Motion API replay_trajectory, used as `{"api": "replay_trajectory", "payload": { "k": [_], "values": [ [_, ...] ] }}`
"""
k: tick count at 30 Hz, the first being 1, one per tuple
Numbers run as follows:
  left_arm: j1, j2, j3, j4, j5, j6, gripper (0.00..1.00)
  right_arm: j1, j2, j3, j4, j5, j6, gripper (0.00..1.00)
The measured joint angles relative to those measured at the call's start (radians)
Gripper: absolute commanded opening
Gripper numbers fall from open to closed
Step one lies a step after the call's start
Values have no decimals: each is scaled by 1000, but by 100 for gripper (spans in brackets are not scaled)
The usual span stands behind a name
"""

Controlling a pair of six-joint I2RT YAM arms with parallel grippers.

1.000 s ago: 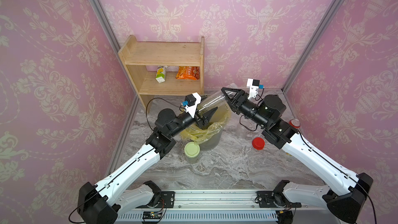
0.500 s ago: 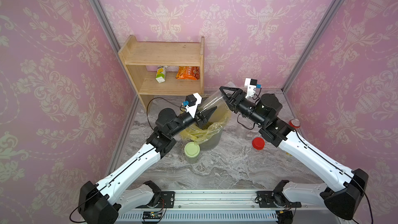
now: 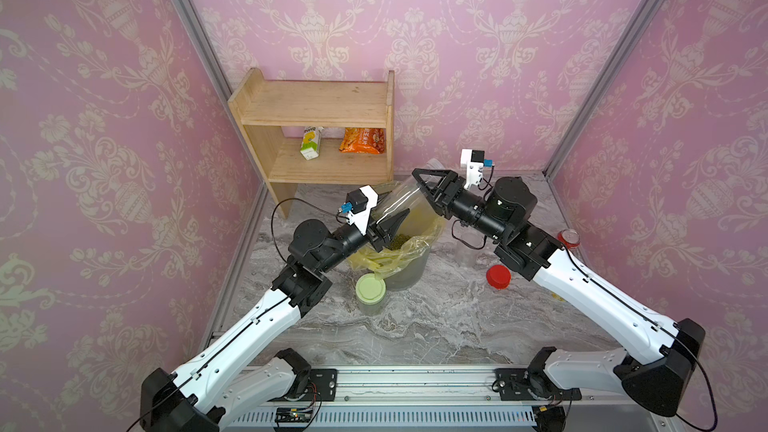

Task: Empty moldy mung beans from jars
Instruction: Pick up the jar from the center of the board, then unscrew the lid from the jar.

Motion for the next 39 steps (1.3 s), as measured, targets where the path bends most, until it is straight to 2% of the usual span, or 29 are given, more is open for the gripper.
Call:
{"api": "replay_trajectory", "payload": {
  "k": [16,24,31,39],
  "values": [
    [14,-39,-5,-47,-14,5,32,14,-18,-13,-79,4,-43,100],
    [21,-73,-10,-72,-39,23,32,13,-115,-41,-166,43,-69,100],
    [21,-73,-33,-73,-48,50,33,-30,-183,-41,-265,85,-71,100],
    [21,-72,-48,-69,-42,58,33,-56,-179,-37,-272,97,-66,100]
  ]
}}
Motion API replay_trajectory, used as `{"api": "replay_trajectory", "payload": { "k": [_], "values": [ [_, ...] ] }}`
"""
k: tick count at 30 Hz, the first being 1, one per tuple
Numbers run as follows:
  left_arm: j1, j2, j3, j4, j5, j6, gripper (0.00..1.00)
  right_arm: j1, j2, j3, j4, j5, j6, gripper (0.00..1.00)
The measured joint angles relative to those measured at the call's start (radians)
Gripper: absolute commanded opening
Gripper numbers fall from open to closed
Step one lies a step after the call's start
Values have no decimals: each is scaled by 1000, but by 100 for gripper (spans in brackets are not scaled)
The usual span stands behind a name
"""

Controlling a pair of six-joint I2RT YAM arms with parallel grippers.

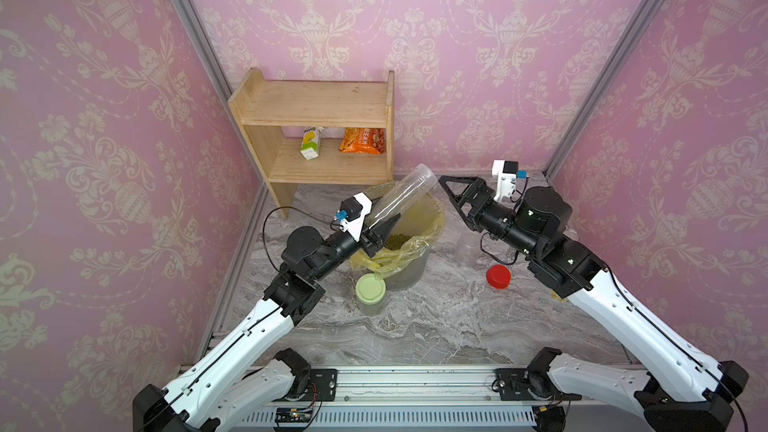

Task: Empty moldy mung beans from jars
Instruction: Unscrew the lid from the jar.

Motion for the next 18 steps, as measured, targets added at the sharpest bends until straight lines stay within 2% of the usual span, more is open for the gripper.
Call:
{"api": "replay_trajectory", "payload": {
  "k": [10,18],
  "values": [
    [0,8,-4,6,39,0,33,0,81,0,98,-32,60,99],
    [0,15,-4,6,70,0,33,0,82,0,147,-31,80,88]
  ]
}}
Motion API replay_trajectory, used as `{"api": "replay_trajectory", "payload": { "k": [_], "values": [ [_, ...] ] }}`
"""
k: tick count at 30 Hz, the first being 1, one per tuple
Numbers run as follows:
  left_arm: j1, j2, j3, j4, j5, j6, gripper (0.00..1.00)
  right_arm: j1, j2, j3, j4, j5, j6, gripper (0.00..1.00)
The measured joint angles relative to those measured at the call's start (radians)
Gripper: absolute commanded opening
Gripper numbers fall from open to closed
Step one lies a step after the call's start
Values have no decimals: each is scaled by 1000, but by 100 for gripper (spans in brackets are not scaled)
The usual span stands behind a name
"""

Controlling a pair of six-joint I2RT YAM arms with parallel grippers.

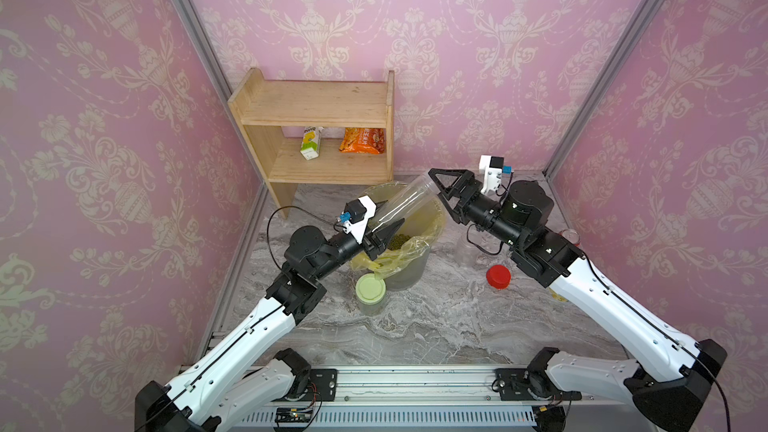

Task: Empty moldy mung beans from jars
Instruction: Unscrew the lid from the jar.

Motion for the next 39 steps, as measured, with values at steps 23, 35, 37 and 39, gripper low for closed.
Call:
{"api": "replay_trajectory", "payload": {
  "k": [23,35,37,39],
  "values": [
    [5,19,0,2,11,-11,33,-6,23,0,10,-13,23,54],
    [5,32,139,-212,31,-160,31,-12,-11,-82,121,2,23,52],
    [5,34,157,-238,35,-187,31,-13,-14,-85,131,2,20,52],
    [5,36,168,-252,38,-214,31,-12,-17,-91,145,2,17,52]
  ]
}}
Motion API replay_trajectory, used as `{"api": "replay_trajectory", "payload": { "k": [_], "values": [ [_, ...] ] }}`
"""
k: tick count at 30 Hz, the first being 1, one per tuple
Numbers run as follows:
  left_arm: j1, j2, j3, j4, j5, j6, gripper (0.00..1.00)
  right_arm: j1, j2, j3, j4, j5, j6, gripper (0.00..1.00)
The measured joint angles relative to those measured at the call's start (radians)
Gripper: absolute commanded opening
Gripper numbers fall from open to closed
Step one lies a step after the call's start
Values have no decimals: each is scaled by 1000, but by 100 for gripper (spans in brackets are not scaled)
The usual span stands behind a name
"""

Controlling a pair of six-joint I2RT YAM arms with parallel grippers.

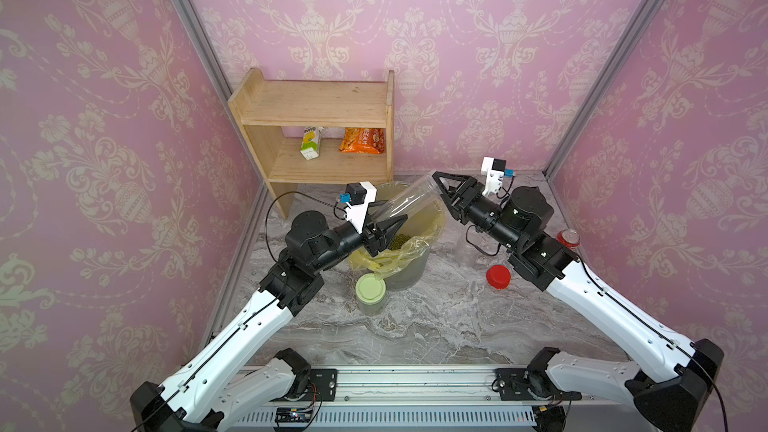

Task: Empty moldy mung beans from jars
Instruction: Unscrew the lid from the jar.

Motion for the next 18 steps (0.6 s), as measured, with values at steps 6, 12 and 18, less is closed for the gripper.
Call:
{"api": "replay_trajectory", "payload": {
  "k": [6,12,18],
  "values": [
    [0,2,5,-13,4,-68,31,-1,-3,-23,32,6,-13,52],
    [0,2,3,-10,10,-110,31,-1,-8,-34,49,10,-26,52],
    [1,-7,-17,14,19,-155,31,-1,-13,-50,73,9,-38,51]
  ]
}}
